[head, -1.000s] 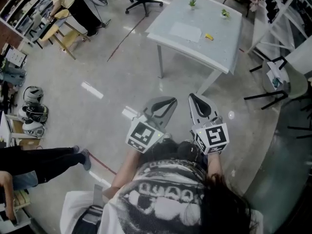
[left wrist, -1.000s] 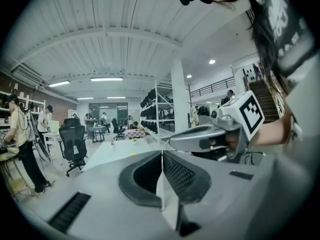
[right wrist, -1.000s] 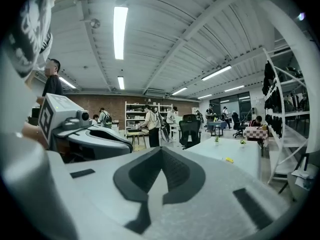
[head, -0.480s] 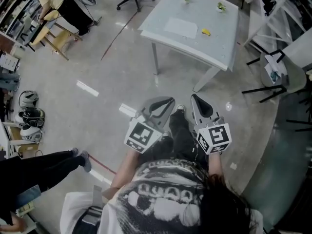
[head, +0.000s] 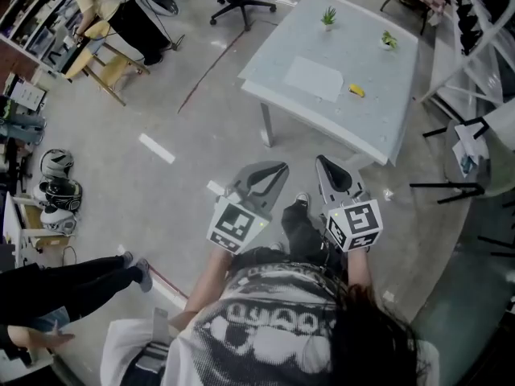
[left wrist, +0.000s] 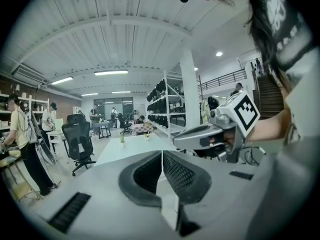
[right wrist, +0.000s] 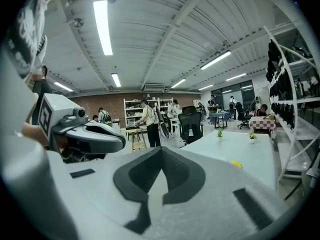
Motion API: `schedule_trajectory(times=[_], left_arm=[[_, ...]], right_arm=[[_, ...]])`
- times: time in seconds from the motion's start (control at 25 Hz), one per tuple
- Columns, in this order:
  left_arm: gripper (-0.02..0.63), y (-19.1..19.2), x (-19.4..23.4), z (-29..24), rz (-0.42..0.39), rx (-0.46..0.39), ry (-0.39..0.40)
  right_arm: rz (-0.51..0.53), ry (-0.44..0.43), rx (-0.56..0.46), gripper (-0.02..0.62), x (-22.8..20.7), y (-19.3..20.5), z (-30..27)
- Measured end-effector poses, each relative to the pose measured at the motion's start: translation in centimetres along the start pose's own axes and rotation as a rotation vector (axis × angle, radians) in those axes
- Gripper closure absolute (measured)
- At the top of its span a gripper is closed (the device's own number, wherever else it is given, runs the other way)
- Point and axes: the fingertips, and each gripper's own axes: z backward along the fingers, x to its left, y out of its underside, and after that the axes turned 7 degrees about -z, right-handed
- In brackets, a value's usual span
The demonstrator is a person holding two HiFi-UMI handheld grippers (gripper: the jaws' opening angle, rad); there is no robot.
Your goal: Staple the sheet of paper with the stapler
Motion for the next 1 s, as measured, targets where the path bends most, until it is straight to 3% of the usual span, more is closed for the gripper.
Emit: schedule_trajectory(times=[0.2, 0.52, 1.0], left_arm=[[0.6, -1.3, 4.7, -5.3, -0.001, 0.007, -0.047], [0.6, -1.1, 8.4, -11.4, 0.017, 0.03, -0.082], [0.598, -0.6, 10.7, -15.3, 0.01, 0.089, -0.06]], right_arm=[[-0.006, -0.036, 0.013, 0.594, -5.3, -2.1, -5.0], [-0.007, -0.069, 0.035, 0.594, -11.2, -2.8, -9.7], [-0.081, -0.073, 0.076, 0.594, -14.7, -1.5, -12.8]])
